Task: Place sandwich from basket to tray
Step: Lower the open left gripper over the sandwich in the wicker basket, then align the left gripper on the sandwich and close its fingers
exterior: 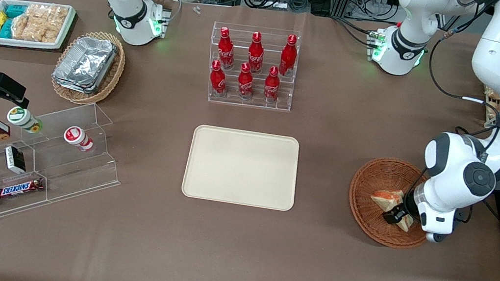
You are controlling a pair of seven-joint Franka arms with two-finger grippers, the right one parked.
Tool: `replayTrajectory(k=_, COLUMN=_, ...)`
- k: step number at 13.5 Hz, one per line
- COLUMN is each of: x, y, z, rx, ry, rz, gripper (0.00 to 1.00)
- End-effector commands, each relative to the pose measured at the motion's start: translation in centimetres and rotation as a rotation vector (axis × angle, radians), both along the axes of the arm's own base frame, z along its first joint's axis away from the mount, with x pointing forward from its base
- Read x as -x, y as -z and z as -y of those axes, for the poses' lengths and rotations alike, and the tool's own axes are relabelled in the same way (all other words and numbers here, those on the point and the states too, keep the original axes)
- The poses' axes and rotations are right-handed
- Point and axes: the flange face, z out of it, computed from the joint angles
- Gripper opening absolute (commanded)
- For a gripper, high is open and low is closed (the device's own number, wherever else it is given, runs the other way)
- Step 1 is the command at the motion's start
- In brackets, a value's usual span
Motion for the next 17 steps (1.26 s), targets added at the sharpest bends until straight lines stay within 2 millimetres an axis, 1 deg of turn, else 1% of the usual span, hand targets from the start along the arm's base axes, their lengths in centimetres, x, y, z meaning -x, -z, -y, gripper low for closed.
replayTrajectory(k=1, x=-1.0, y=-1.7, z=0.7, rx=0.003, ry=-0.024, rz=0.002, gripper=1.0)
replayTrajectory(k=3, x=-1.6, y=-3.2, z=0.8, rx=0.001, ry=-0.022, rz=-0.025, gripper=1.0)
replayTrajectory(k=6, x=-1.4, y=-3.1, z=0.6, rx=-0.023, ry=-0.011, rz=-0.033, gripper=1.0)
replayTrajectory(k=8, x=-1.2, y=-3.5, z=0.5, rx=-0.027, ry=-0.01, rz=-0.05, gripper=1.0)
replayTrajectory(k=9, x=-1.1, y=-3.2, z=0.3, rx=-0.03, ry=-0.012, rz=-0.056, gripper=1.0)
replayTrajectory(k=11, x=-0.3, y=-1.5, z=0.0, rx=-0.065, ry=0.009, rz=-0.083, gripper=1.0)
replayTrajectory(k=13, x=-0.2, y=-0.9, z=-0.1, rx=-0.076, ry=0.012, rz=-0.088, gripper=1.0)
replayTrajectory(k=15, x=-0.4, y=-0.4, z=0.2, rx=-0.072, ry=-0.002, rz=-0.085, gripper=1.0)
replayTrajectory(k=17, x=-0.8, y=-0.1, z=0.7, rx=-0.065, ry=-0.051, rz=-0.068, gripper=0.92)
